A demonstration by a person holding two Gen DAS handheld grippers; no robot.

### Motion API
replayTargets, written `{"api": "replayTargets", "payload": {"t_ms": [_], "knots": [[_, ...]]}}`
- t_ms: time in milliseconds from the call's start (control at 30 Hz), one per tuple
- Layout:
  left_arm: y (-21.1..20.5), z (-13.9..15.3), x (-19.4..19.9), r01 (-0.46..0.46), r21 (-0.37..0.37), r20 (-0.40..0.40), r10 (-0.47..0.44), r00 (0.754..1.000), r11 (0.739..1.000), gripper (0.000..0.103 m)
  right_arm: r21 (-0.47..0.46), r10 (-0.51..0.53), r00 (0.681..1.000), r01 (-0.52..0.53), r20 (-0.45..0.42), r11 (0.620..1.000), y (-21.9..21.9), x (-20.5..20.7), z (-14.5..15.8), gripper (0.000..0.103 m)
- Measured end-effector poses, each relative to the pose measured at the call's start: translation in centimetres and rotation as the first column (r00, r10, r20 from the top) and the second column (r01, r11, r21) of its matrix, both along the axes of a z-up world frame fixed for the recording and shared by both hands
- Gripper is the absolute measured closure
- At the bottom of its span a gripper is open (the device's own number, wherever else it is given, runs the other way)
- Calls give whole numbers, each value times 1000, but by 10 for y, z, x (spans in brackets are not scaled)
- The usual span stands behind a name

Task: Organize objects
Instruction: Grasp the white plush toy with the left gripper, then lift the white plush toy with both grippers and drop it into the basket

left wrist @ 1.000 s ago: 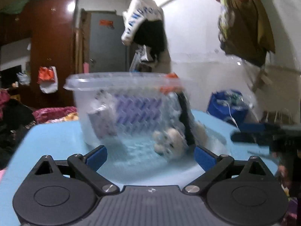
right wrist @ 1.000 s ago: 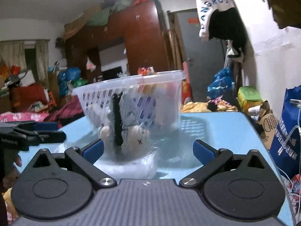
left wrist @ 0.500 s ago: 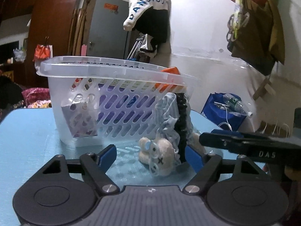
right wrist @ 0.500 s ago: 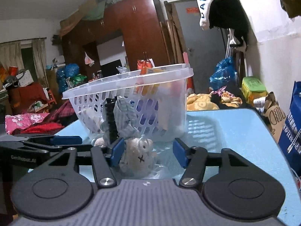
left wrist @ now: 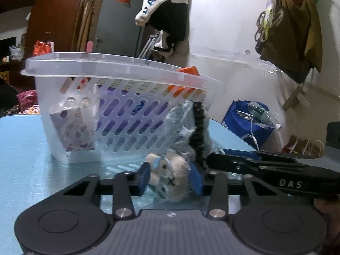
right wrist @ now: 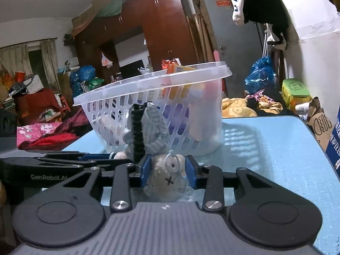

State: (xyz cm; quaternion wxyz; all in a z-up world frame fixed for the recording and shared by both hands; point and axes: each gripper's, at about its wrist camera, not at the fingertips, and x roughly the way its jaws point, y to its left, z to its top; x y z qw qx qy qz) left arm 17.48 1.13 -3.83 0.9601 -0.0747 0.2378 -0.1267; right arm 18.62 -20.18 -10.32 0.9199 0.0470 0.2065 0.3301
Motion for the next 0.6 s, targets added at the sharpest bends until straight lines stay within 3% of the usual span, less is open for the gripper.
{"api": "replayTargets", "payload": {"t_ms": [367, 600], "knots": [[-4, -1, -1, 17, 17, 9, -17, 1000, 1000, 73, -49, 42, 999, -41, 21, 998, 4, -3, 3, 78], [4, 11, -26, 31, -10, 149, -29, 988, 999, 73, -38, 52, 991, -47, 127, 998, 3, -25, 15, 79]]}}
